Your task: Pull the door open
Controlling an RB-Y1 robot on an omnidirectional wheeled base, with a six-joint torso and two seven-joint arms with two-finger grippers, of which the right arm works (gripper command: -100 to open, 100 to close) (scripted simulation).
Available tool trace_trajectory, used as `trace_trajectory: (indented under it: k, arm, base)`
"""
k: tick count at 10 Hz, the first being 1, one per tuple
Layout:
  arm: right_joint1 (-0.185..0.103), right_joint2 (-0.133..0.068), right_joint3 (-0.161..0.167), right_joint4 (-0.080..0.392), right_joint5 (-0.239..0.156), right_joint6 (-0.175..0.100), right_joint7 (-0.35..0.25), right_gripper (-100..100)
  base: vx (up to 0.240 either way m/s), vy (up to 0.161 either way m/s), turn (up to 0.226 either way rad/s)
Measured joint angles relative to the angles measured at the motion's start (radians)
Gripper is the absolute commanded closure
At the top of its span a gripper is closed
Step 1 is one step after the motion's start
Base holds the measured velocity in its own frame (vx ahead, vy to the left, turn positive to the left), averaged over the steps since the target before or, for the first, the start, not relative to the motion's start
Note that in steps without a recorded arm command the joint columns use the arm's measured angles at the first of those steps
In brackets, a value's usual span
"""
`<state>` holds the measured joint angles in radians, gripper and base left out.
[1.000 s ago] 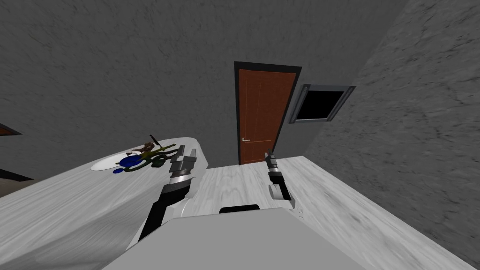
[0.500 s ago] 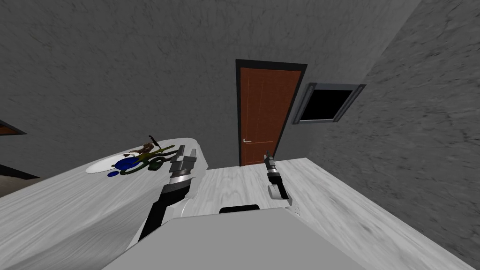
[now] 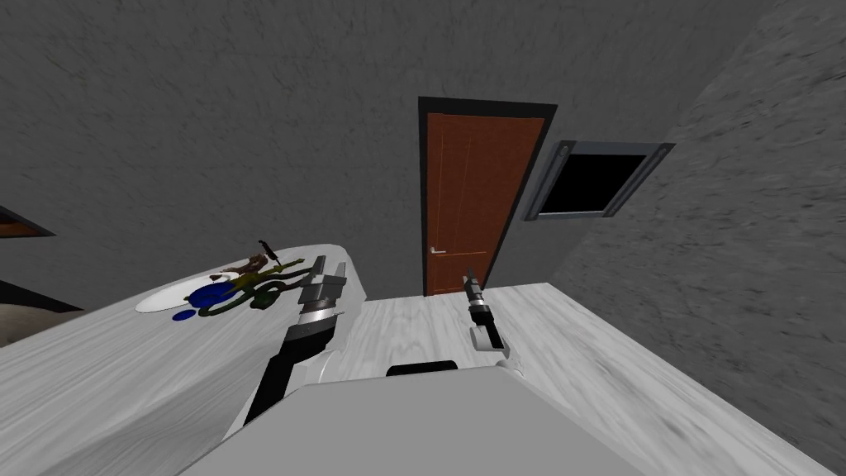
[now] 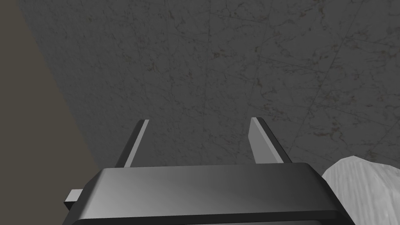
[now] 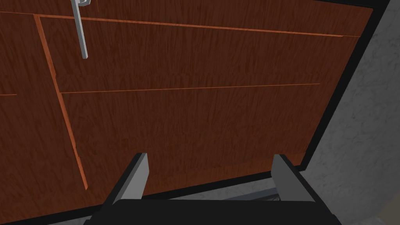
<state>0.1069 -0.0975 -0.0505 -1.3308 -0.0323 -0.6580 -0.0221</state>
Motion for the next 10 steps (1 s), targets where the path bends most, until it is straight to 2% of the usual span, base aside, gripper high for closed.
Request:
trace_trajectory:
  k: [2, 5, 8, 10]
  arm:
    - [-0.018, 0.003, -0.001, 0.048, 0.0, -0.007, 0.001, -100]
    - [-0.049, -0.004, -0.003, 0.134, -0.003, -0.024, -0.005, -100]
    - [-0.078, 0.003, -0.003, 0.218, -0.004, -0.042, -0.004, -100]
    - [-0.097, -0.002, -0.005, 0.262, -0.006, -0.052, -0.008, -100]
  base:
    - [0.06, -0.002, 0.034]
    - [0.093, 0.001, 0.041]
    - [0.097, 0.001, 0.036]
    - [0.066, 0.008, 0.032]
